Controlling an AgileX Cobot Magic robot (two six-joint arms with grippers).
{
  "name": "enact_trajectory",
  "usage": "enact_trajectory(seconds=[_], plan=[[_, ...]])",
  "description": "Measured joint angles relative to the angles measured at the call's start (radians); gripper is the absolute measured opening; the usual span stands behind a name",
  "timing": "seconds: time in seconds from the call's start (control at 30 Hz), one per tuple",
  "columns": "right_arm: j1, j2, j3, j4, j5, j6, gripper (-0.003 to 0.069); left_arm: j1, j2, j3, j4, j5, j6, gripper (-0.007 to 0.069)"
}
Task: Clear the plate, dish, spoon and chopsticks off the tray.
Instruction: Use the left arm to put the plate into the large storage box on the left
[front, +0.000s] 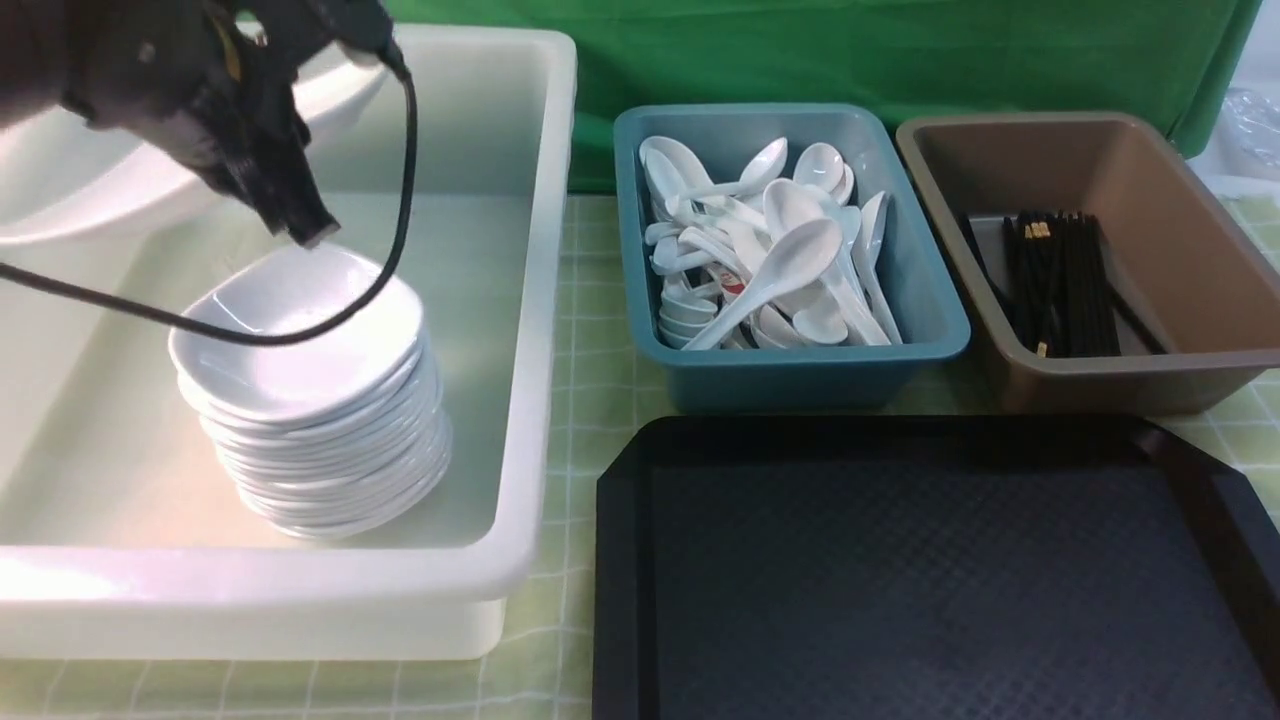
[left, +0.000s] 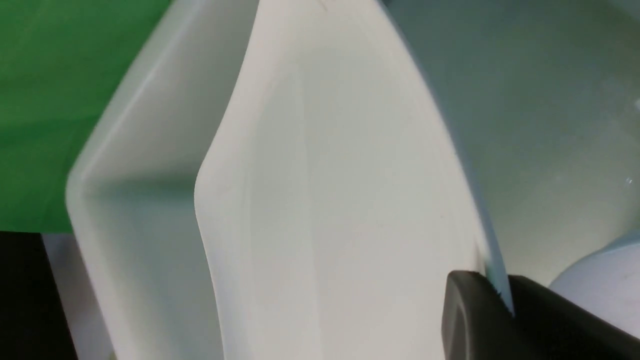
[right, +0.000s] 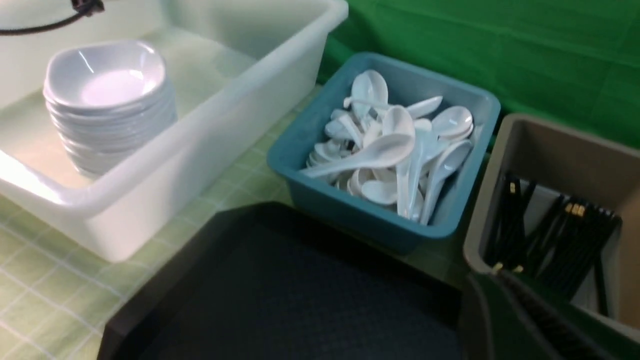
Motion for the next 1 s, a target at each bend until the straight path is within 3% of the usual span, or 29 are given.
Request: enact_trajectory(seconds=[0.3, 0.63, 1.0], plan=[[0.0, 0.0, 0.0, 0.054, 0.001, -0.004, 0.0031, 0.055, 0.105, -0.044, -0.036, -0.035, 0.016, 0.0031], [0.0, 0.0, 0.0, 0.122, 0.006, -0.049, 0.0036, 0.116, 0.204, -0.161, -0.252, -0.007, 0.164, 0.0031], [0.0, 0.0, 0.0, 0.159, 0.011, -0.052, 0.0037, 0.133, 0.244, -0.179, -0.312, 0.001, 0.206, 0.0031]])
